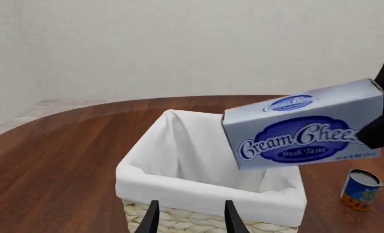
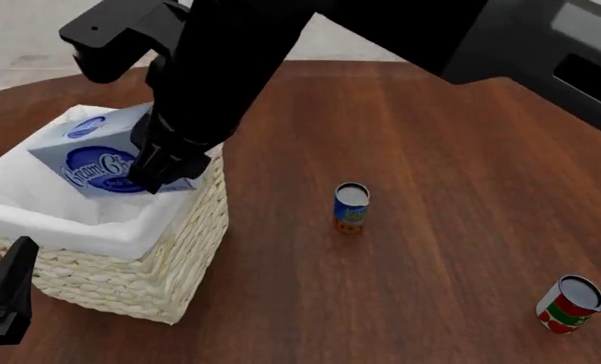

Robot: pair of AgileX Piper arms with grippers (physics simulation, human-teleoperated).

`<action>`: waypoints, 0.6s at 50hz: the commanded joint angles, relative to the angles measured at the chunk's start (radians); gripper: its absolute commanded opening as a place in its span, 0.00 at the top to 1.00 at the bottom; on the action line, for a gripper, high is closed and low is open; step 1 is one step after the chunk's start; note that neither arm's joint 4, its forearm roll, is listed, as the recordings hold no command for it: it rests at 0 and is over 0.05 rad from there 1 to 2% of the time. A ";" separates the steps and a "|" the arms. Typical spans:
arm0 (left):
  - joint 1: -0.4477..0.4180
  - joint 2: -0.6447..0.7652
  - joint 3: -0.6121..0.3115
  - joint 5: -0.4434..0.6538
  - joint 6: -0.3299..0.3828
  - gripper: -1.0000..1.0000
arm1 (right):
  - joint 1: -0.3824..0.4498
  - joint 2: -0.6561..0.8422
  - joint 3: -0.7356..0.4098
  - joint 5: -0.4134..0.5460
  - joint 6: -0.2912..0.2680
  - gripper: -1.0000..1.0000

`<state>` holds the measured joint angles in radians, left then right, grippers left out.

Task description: Pick up the cream cheese box, and put it in the basket.

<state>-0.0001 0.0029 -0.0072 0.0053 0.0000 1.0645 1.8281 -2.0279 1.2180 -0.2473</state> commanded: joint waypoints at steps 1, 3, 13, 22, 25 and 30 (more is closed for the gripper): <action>0.000 0.000 0.000 0.000 0.000 0.00 | 0.022 0.025 -0.058 0.002 0.009 1.00; 0.000 0.000 0.000 0.000 0.000 0.00 | 0.024 0.032 -0.072 0.002 0.009 1.00; 0.000 0.000 0.000 0.000 0.000 0.00 | 0.012 0.083 -0.082 0.002 0.005 1.00; 0.000 0.000 0.000 0.000 0.000 0.00 | 0.009 0.122 -0.100 0.002 0.009 1.00; 0.000 0.000 0.000 0.000 0.000 0.00 | 0.008 0.127 -0.099 0.002 0.007 1.00; 0.000 0.000 0.000 0.000 0.000 0.00 | -0.011 0.136 -0.120 0.002 -0.001 1.00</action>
<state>0.0000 0.0029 -0.0071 0.0053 0.0000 1.0691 1.9435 -2.1193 1.2200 -0.2540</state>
